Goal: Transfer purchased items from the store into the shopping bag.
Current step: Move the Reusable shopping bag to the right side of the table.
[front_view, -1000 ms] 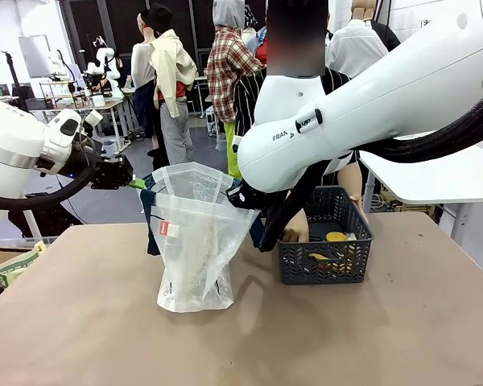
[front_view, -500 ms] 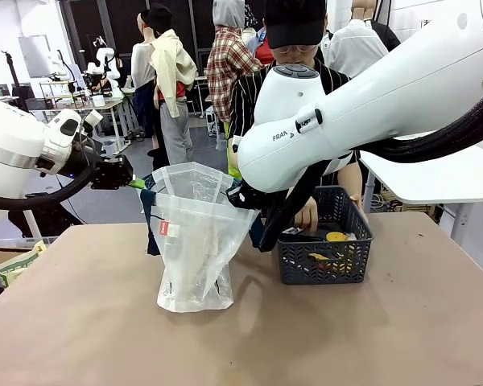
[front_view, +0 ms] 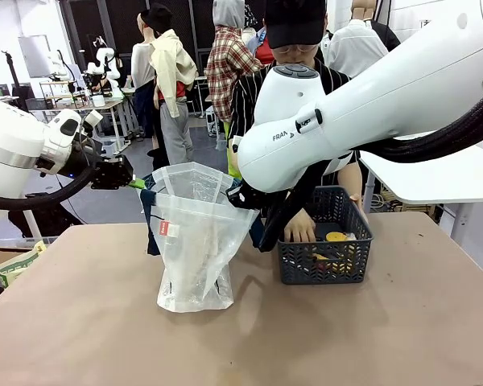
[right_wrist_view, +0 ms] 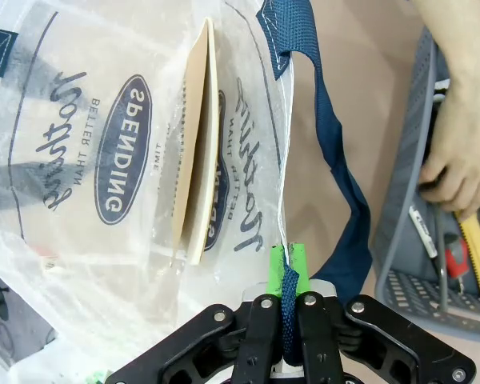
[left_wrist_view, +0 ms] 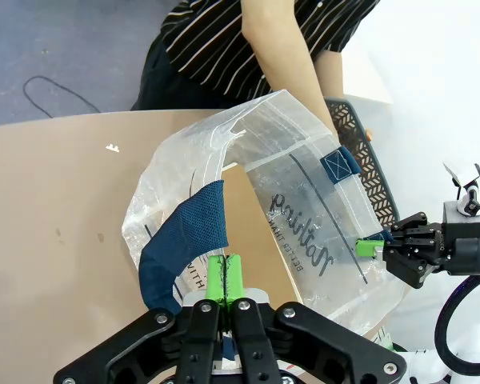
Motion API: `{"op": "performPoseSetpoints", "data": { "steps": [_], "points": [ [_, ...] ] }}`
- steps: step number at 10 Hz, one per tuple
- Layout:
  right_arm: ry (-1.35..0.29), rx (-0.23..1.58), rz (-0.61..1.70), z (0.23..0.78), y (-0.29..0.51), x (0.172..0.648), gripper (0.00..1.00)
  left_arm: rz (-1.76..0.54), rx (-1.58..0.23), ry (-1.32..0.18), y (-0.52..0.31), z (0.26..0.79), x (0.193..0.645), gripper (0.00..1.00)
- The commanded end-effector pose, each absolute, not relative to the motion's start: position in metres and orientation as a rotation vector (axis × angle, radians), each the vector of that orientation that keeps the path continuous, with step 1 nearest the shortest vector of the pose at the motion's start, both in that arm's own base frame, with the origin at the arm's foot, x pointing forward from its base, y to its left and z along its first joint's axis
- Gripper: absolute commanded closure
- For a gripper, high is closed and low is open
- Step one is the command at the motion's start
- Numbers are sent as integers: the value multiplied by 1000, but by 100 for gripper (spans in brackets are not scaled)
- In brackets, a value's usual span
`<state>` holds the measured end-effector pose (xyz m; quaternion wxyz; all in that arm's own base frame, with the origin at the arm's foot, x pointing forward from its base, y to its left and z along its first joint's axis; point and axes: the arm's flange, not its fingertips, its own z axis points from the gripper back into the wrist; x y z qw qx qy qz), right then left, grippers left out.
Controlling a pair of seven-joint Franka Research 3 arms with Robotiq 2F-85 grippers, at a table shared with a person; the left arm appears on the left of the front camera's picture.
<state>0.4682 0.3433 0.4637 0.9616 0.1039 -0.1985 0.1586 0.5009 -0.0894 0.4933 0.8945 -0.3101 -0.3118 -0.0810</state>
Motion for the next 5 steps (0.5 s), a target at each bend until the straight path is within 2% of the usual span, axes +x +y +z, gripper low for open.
{"op": "performPoseSetpoints", "data": {
  "steps": [1, 5],
  "points": [
    [-398, 224, 321, 464, 341, 468, 100, -168, -642, -652, -88, 496, 500, 100],
    [-398, 224, 321, 464, 341, 468, 100, -168, -642, -652, -88, 496, 500, 100]
  ]
}}
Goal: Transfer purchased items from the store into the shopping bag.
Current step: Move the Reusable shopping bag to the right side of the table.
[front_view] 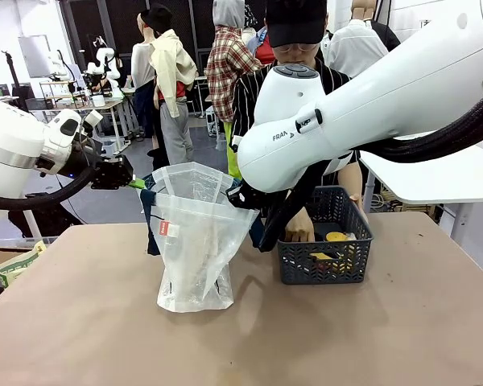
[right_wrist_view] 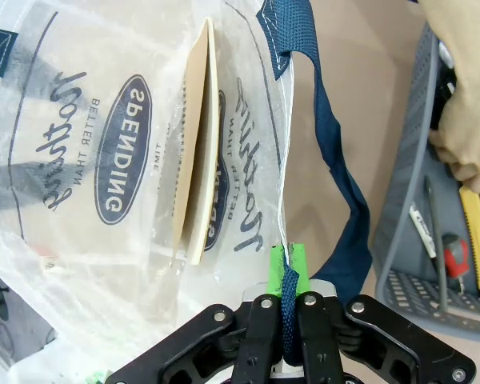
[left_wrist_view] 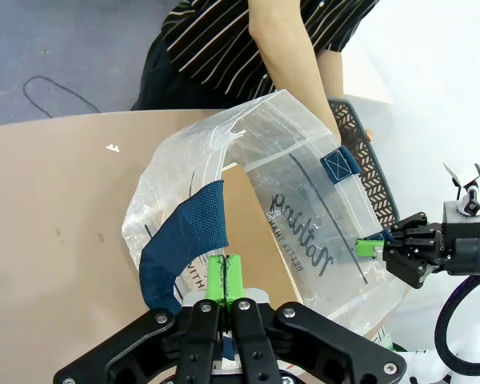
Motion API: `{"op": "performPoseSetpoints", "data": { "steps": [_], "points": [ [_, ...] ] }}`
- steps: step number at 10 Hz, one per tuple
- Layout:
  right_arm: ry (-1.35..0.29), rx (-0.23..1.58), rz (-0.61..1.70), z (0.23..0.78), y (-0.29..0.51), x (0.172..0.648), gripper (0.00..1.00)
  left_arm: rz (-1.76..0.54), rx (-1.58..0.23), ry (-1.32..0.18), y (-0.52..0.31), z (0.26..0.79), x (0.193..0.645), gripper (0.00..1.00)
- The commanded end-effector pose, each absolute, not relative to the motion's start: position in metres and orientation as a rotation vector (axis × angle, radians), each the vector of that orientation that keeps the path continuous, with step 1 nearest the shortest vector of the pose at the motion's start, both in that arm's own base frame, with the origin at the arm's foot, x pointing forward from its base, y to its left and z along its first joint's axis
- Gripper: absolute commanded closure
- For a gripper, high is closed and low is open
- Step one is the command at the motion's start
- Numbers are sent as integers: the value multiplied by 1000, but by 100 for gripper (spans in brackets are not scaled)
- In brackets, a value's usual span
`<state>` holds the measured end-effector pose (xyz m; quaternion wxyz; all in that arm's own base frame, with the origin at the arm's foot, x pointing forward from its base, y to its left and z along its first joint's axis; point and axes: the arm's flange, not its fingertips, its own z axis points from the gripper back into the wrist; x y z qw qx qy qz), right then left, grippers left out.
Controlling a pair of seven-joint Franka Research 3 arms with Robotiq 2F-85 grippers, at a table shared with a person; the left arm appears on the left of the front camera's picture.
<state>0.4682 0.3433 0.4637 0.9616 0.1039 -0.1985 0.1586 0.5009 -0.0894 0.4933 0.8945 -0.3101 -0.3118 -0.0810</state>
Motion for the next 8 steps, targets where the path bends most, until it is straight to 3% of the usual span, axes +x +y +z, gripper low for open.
{"op": "performPoseSetpoints", "data": {
  "steps": [1, 8],
  "points": [
    [-398, 224, 321, 464, 341, 468, 100, -168, -642, -652, -88, 496, 500, 100],
    [-398, 224, 321, 464, 341, 468, 100, -168, -642, -652, -88, 496, 500, 100]
  ]
}}
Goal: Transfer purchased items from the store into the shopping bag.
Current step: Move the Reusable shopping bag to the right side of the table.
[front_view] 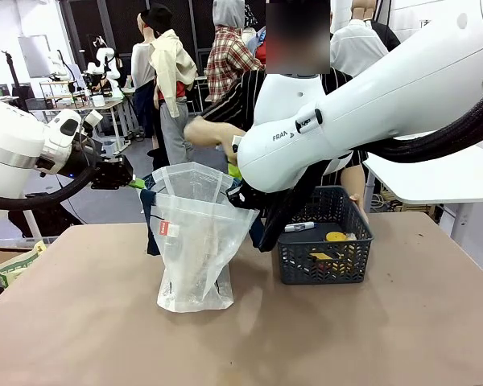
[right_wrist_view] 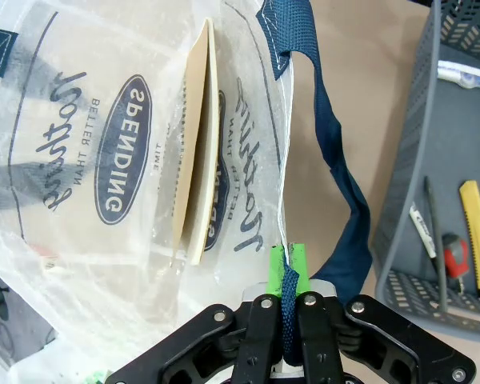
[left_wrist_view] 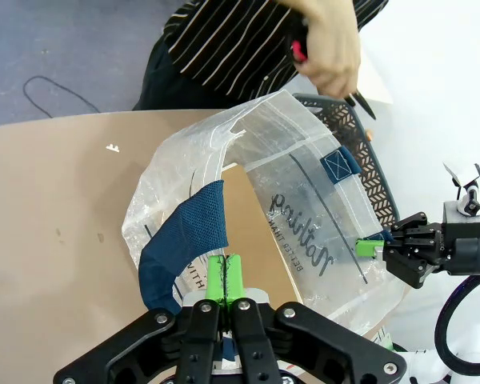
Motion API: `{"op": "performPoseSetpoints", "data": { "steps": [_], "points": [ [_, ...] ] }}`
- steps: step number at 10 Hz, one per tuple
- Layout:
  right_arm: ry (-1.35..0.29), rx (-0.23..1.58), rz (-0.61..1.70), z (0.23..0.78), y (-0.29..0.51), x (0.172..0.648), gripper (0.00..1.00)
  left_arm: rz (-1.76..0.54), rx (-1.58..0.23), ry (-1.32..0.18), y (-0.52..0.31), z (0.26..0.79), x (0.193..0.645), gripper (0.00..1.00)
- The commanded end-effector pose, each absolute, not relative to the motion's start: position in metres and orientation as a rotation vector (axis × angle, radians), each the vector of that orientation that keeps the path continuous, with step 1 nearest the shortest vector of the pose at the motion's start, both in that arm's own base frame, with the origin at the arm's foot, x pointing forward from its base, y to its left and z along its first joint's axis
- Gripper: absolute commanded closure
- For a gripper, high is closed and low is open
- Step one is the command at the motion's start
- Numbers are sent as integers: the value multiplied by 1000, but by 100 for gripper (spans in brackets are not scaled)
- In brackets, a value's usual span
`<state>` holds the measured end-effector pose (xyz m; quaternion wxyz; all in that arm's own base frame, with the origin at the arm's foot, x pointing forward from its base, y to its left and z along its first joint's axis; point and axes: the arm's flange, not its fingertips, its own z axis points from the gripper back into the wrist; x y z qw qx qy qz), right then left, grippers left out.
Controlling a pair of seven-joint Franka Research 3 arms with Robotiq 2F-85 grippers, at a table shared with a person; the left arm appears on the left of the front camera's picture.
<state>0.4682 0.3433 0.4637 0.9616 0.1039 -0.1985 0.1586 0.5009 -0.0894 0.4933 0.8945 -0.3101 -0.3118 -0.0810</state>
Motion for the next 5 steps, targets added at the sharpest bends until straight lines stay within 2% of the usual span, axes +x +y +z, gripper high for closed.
{"op": "performPoseSetpoints", "data": {
  "steps": [1, 5],
  "points": [
    [-398, 224, 321, 464, 341, 468, 100, -168, -642, -652, -88, 496, 500, 100],
    [-398, 224, 321, 464, 341, 468, 100, -168, -642, -652, -88, 496, 500, 100]
  ]
}}
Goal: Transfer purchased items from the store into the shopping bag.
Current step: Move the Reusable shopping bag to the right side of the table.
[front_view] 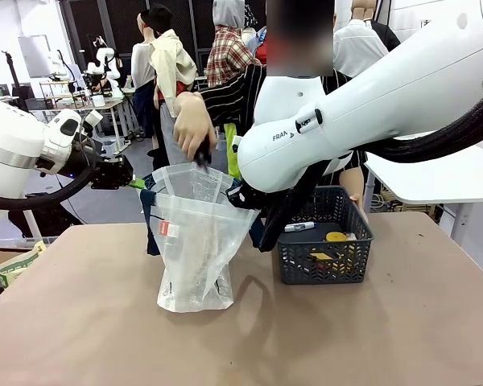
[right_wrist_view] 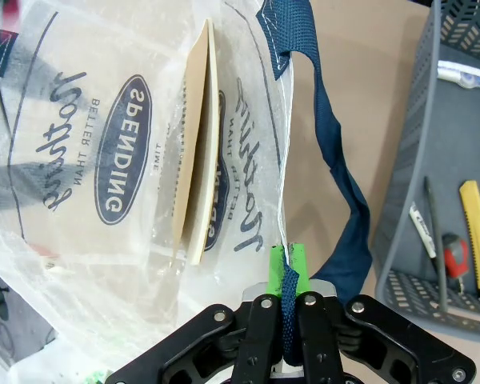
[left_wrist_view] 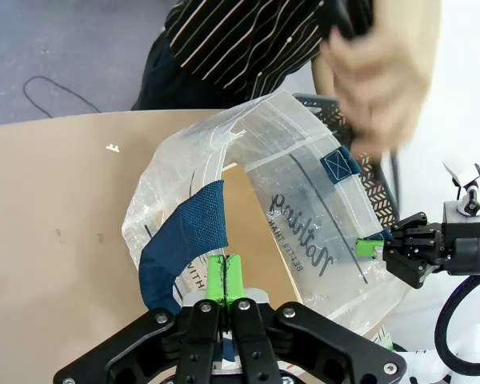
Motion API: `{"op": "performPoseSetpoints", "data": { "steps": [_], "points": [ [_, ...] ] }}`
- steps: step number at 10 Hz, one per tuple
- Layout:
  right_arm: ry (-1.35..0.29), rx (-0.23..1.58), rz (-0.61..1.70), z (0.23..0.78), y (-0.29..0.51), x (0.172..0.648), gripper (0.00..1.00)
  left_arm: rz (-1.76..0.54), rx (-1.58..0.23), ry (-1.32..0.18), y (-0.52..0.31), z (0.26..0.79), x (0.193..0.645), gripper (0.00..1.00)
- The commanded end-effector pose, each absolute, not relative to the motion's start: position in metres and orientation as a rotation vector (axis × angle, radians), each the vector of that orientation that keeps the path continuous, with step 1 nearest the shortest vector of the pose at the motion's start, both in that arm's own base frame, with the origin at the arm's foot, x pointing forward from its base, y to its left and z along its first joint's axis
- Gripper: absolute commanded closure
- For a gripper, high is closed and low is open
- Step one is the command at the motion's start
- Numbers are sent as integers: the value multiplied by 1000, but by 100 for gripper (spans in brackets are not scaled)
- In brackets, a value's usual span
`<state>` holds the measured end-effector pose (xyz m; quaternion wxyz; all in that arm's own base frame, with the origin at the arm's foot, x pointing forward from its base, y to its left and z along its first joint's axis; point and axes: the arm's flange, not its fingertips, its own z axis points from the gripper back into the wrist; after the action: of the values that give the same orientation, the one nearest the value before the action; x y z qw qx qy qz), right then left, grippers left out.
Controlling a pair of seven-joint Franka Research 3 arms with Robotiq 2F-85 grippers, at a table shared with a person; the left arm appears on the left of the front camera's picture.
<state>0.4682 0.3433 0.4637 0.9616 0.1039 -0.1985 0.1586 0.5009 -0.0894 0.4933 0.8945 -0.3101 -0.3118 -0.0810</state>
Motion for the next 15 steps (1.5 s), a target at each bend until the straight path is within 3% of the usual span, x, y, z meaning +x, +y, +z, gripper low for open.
{"op": "performPoseSetpoints", "data": {
  "steps": [1, 15],
  "points": [
    [-398, 224, 321, 464, 341, 468, 100, -168, -642, -652, -88, 496, 500, 100],
    [-398, 224, 321, 464, 341, 468, 100, -168, -642, -652, -88, 496, 500, 100]
  ]
}}
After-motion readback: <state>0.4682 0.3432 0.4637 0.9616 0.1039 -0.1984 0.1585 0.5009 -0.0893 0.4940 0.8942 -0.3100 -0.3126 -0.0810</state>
